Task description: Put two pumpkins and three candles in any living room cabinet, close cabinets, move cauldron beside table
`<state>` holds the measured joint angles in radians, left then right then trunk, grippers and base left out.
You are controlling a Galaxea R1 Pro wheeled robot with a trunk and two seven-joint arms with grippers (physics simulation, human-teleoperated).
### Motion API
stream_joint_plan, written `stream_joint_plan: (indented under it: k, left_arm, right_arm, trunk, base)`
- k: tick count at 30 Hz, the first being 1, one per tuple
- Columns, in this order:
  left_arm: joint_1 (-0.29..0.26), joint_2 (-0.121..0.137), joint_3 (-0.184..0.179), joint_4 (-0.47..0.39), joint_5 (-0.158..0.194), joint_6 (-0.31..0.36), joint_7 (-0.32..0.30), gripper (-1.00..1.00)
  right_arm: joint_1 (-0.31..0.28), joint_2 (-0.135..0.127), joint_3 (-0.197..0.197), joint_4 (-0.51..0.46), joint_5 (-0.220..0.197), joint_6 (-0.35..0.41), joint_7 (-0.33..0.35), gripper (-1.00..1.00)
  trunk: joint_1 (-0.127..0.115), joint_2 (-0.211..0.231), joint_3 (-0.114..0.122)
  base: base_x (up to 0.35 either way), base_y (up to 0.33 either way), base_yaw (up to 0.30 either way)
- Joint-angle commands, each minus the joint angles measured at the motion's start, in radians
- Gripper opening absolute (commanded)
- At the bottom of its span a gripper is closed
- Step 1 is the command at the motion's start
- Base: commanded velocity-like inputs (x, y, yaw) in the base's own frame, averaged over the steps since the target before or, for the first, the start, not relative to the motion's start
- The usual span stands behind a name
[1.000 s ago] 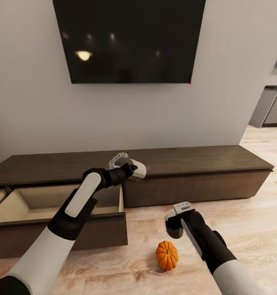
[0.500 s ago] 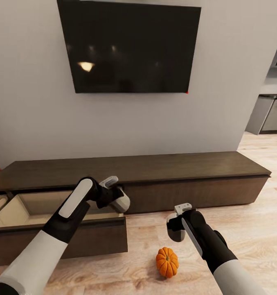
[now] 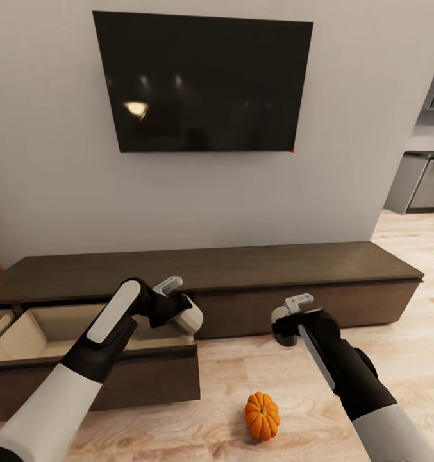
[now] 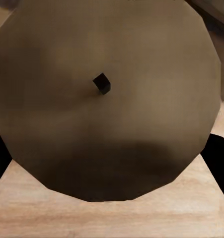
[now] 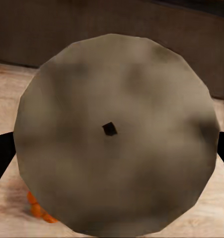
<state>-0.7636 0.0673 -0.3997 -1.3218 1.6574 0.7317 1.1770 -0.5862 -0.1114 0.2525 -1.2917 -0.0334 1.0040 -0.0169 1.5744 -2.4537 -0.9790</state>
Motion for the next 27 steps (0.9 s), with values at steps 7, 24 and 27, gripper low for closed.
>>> stream_joint_plan:
  k: [7, 24, 27]
  left_arm:
    - [-0.001, 0.009, 0.002, -0.016, -0.003, 0.002, 0.094, -1.0]
    - [0.003, 0.023, -0.058, -0.022, 0.002, 0.005, 0.098, -1.0]
    - [0.003, 0.019, -0.058, -0.022, 0.002, 0.005, 0.098, -1.0]
  right_arm:
    - [-0.07, -0.015, 0.011, -0.01, -0.014, 0.002, 0.0, -1.0]
    - [-0.063, -0.009, 0.019, 0.008, -0.019, 0.002, 0.0, -1.0]
    - [-0.061, -0.006, 0.019, 0.009, -0.022, 0.002, 0.0, -1.0]
  trunk:
    - [-0.027, 0.049, 0.011]
    - [-0.092, 0.168, 0.037]
    - [-0.103, 0.189, 0.042]
  base:
    - [0.0, 0.0, 0.059]
    - [0.0, 0.0, 0.063]
    - [0.0, 0.0, 0.063]
